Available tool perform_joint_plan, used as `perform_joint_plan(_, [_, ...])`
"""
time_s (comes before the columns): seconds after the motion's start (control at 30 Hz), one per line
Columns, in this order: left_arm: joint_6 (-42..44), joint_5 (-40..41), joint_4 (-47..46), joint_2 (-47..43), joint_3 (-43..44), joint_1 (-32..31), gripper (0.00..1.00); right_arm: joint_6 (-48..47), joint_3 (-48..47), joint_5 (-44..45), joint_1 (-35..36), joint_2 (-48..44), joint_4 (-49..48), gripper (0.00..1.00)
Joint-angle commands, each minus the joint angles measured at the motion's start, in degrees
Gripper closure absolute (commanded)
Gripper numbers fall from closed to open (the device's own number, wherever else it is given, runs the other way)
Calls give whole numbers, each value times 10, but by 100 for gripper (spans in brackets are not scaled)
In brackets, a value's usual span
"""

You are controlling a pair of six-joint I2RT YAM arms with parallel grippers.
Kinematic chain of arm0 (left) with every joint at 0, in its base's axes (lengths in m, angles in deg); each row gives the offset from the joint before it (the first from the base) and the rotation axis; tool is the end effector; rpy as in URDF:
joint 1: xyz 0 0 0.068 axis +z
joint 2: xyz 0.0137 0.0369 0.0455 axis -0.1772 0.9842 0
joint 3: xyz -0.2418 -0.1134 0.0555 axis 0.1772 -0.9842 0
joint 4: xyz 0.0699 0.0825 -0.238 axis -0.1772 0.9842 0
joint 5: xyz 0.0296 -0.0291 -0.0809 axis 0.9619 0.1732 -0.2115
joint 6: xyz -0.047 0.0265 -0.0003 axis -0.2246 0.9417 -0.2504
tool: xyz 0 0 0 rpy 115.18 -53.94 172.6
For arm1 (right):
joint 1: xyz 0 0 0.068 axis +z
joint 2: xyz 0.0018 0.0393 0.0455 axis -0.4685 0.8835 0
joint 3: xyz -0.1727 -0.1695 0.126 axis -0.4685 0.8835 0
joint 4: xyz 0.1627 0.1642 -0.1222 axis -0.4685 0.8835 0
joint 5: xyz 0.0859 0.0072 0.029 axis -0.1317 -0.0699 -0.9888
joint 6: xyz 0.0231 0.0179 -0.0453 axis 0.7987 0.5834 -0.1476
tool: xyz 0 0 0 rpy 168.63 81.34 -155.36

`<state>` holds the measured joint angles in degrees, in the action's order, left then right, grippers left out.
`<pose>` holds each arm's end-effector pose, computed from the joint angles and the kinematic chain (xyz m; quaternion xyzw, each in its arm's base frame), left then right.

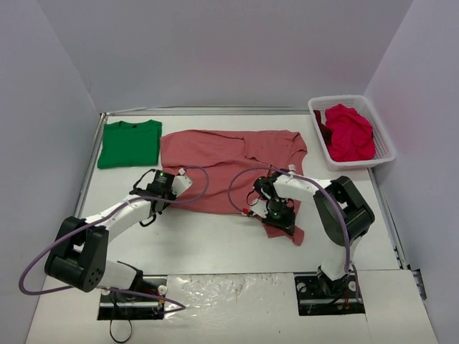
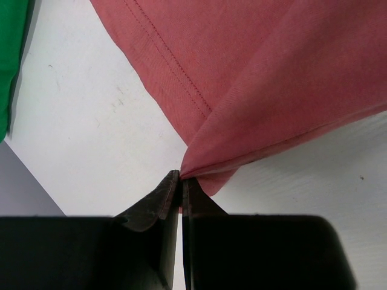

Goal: Fold and stack the t-shirts
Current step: Flatten out the tshirt

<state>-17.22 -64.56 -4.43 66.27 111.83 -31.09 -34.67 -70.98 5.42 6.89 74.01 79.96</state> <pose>0.2472 -0.0872 0.1789 0.3533 0.8738 0.1038 0.3175 0.2356 0.1659 0.1280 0.5659 -0.8240 -0.0234 0.0137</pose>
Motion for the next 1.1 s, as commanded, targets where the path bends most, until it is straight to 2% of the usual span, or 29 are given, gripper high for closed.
perform_joint_plan(0.0, [-4, 0, 13, -17, 7, 4, 98, -17, -46, -128, -14, -38, 36, 100])
perform_joint_plan(0.07, [-3, 0, 13, -17, 8, 4, 98, -47, -74, -178, -34, -52, 86, 100])
perform_joint_plan(0.1, [-4, -1, 13, -19, 7, 4, 98, -63, -105, -232, -62, -64, 107, 100])
perform_joint_plan(0.17, [-4, -4, 13, -22, 6, 4, 98, -115, -135, -279, -100, -71, 165, 100])
perform_joint_plan(0.2, [-4, -5, 14, -24, 6, 4, 98, -134, -161, -317, -144, -71, 185, 100])
perform_joint_plan(0.3, [-4, -8, 17, -28, 6, 4, 98, -157, -180, -354, -230, -58, 220, 100])
perform_joint_plan(0.43, [-4, -14, 19, -33, 6, 5, 98, -151, -166, -374, -296, -20, 220, 100])
perform_joint_plan(0.47, [-3, -16, 19, -33, 6, 5, 98, -146, -162, -381, -306, 3, 221, 89])
perform_joint_plan(0.53, [-3, -19, 21, -32, 6, 5, 98, -134, -154, -360, -324, 25, 221, 44])
perform_joint_plan(0.67, [-2, -22, 26, -34, 7, 5, 98, -120, -173, -357, -377, 60, 220, 39])
perform_joint_plan(0.83, [-2, -23, 28, -32, 9, 5, 98, -130, -202, -360, -384, 44, 221, 40])
perform_joint_plan(0.93, [-1, -21, 28, -32, 8, 5, 98, -182, -208, -318, -361, -6, 220, 47])
perform_joint_plan(0.97, [-1, -18, 27, -32, 8, 5, 98, -183, -202, -294, -324, -39, 214, 47])
perform_joint_plan(1.07, [0, -10, 25, -27, 8, 5, 98, -164, -180, -211, -279, -71, 204, 48])
